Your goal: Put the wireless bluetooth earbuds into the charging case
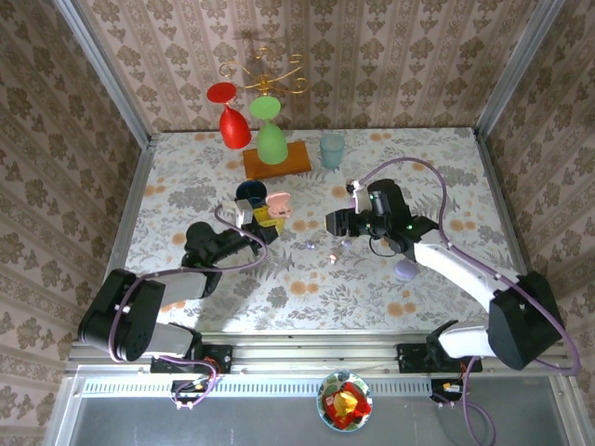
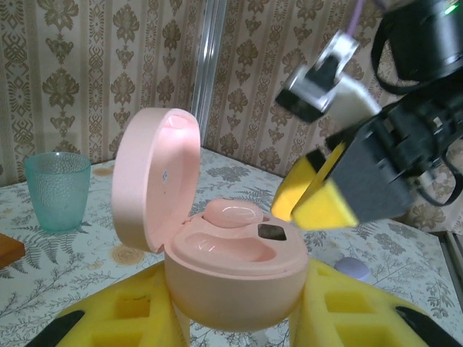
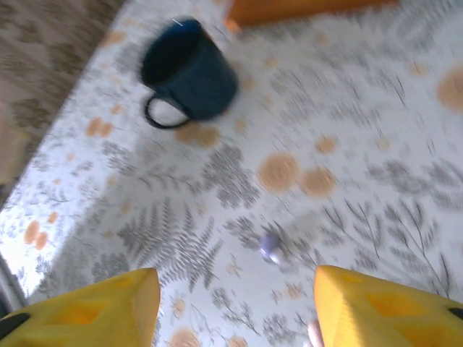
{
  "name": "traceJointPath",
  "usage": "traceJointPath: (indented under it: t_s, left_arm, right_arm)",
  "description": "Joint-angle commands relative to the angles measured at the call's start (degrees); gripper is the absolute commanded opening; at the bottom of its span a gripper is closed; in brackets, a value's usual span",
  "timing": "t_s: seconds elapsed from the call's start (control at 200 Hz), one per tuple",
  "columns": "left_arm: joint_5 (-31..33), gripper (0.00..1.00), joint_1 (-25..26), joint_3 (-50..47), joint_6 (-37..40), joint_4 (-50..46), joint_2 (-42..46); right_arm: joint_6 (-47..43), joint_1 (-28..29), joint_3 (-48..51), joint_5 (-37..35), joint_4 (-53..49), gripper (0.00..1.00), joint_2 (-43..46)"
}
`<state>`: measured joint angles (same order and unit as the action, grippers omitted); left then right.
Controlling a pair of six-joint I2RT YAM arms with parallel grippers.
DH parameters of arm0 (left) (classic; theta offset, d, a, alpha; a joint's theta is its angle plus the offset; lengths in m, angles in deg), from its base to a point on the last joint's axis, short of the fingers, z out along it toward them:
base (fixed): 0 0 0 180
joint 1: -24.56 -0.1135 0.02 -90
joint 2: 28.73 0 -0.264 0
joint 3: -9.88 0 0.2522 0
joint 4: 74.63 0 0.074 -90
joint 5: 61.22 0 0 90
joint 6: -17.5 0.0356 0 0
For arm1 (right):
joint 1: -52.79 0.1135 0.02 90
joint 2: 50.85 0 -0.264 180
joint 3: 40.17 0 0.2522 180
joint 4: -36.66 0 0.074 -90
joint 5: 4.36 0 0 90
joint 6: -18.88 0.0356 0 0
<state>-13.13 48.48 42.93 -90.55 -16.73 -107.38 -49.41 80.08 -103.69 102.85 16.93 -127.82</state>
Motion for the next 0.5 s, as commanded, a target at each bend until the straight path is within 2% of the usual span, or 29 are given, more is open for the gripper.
traceJointPath:
  t_s: [0.0, 0.22, 0.495]
  left_arm:
    - [0.60, 0.25, 0.07, 1.64, -0.24, 1.91, -0.60]
    - [0.47, 0.25, -0.01, 2.11, -0.11, 1.95, -0.89]
    - [0.09, 0.25, 0.07, 2.01, -0.23, 1.98, -0.64]
  right_arm:
    - [4.73, -0.28, 1.21, 1.76, -5.09, 0.58, -5.18]
    - [0.13, -1.27, -1.20, 9.60, -8.47, 0.53, -15.76]
    - [-2.18, -1.78, -2.86, 9.02, -7.95, 0.50, -21.16]
